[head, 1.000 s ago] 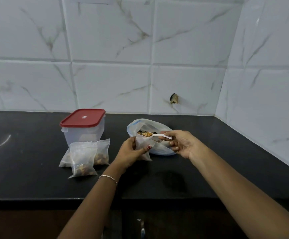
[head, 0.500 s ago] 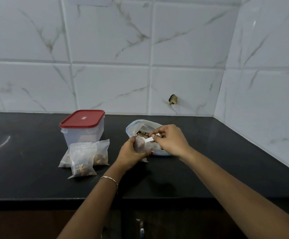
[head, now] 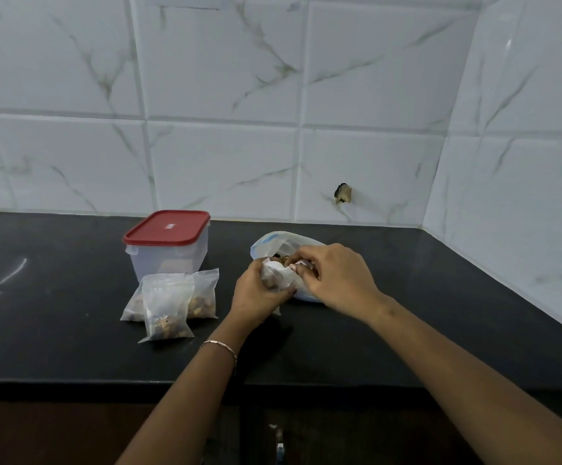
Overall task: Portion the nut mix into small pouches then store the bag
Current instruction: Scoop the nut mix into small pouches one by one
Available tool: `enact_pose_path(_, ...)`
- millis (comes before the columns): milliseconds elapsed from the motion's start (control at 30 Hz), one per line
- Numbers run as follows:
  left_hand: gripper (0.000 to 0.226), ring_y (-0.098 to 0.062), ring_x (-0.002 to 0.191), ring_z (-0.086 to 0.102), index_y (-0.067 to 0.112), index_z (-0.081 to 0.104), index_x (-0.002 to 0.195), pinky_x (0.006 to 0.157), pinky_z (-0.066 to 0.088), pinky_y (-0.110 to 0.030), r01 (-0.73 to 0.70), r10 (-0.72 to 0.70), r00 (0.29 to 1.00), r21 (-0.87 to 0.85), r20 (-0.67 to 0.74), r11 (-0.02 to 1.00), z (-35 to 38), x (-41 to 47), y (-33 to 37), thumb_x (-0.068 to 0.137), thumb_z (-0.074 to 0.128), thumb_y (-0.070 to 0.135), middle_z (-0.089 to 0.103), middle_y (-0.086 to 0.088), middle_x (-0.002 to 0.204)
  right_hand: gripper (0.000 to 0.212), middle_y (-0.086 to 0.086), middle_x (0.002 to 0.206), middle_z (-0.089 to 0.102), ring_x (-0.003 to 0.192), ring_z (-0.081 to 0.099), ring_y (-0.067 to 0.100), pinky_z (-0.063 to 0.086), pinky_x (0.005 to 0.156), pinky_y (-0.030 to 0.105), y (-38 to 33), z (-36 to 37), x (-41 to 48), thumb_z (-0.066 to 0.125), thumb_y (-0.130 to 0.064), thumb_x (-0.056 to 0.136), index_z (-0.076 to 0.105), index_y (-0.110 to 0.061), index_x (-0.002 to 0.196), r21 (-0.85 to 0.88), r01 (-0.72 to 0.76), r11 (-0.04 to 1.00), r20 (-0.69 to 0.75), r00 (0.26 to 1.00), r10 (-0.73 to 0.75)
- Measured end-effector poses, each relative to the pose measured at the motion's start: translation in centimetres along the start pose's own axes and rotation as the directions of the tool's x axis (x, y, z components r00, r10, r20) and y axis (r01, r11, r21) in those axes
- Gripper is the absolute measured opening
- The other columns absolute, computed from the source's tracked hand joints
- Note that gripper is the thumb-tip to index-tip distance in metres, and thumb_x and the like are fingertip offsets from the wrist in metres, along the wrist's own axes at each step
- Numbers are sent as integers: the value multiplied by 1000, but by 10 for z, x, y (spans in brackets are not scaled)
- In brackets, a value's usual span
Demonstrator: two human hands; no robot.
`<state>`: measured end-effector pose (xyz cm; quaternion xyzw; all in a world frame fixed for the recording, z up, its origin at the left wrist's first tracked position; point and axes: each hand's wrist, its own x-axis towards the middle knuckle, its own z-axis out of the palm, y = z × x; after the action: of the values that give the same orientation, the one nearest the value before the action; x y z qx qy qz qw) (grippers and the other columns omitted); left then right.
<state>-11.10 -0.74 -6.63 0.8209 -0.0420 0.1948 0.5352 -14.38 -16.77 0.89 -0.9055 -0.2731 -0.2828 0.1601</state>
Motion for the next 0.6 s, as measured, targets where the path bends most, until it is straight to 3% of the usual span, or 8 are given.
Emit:
enact_pose_path(200, 45, -14, 100, 65, 22, 60, 109, 90, 53, -32, -23, 21, 1000, -151, -10, 988, -2, -2, 4, 72, 84, 15, 68, 1, 105, 36, -6, 87, 72, 73, 66, 19, 47, 60, 28, 7, -5, 3, 38, -36, 87, 70, -26, 100, -90, 220, 971, -25, 974, -223)
enact_pose_path(300, 47, -10, 101, 65, 23, 62, 112, 93, 53, -35, -51, 50, 999, -202, -10, 978, -3, -1, 4, 71, 84, 15, 69, 3, 106, 23, -4, 82, 72, 67, 65, 20, 46, 55, 28, 9, -8, 3, 50, -24, 86, 70, -21, 96, -121, 256, 959, -54, 963, -264)
enact_pose_path(400, 58, -11, 106, 65, 26, 62, 116, 96, 52, -36, -59, 59, 998, -244, -6, 968, -4, 1, 1, 65, 87, 29, 69, 4, 112, 19, -4, 83, 72, 65, 65, 20, 48, 54, 28, 11, -9, 3, 63, -13, 82, 69, -20, 98, -136, 279, 950, -64, 955, -290)
enact_pose_path(500, 77, -9, 119, 55, 25, 51, 135, 101, 47, -31, -43, 51, 998, -208, 29, 977, -3, 3, -2, 67, 87, 30, 59, 7, 129, 27, -7, 84, 72, 66, 66, 19, 50, 52, 30, 10, -9, 2, 46, -27, 86, 69, -23, 100, -115, 284, 952, -59, 955, -292)
enact_pose_path(600, 80, -10, 124, 49, 28, 44, 139, 104, 43, -31, -40, 56, 995, -181, 84, 983, -2, 2, -3, 71, 85, 30, 51, 8, 135, 39, -9, 90, 72, 72, 67, 19, 53, 55, 36, 13, -7, -1, 34, -33, 88, 69, -26, 102, -61, 245, 967, -59, 967, -249)
